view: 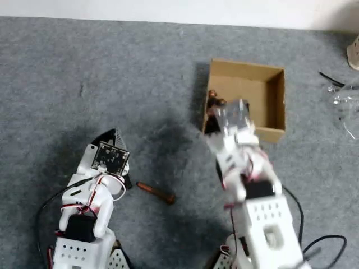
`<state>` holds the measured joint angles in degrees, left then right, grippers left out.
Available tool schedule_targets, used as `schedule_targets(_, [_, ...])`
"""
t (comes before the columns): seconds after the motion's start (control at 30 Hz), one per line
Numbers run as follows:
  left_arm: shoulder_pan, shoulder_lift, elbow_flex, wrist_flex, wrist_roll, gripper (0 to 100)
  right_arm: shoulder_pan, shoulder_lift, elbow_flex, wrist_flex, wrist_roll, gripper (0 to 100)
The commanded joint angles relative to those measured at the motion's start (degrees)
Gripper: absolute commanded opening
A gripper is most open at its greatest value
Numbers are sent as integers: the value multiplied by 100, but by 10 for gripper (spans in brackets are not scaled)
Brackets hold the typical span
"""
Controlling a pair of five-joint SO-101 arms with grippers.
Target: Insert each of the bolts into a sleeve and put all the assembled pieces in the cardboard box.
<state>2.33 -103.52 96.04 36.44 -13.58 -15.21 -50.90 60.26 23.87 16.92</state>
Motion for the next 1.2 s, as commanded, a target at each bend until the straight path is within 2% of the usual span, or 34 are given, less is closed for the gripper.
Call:
schedule_targets(0.0, [40, -22, 110, -114, -35, 21, 321, 1701, -1727, -31, -70, 5])
schedule_targets(0.27, [40, -13, 110, -123, -35, 22, 1059, 4418, -3881, 31, -765, 5])
schedule_targets(0.5, [40, -13, 110, -123, -35, 23, 1200, 5868, -5235, 1007, -765, 5])
schedule_targets(0.73, [40, -13, 110, -123, -35, 24, 1174, 6149, -5604, 1446, -730, 15])
schedule_targets(0.97, [40, -13, 110, -123, -35, 24, 1174, 6141, -5613, 1798, -730, 206])
schedule_targets(1.17, [40, -13, 110, -123, -35, 24, 1174, 6123, -5622, 2105, -730, 217])
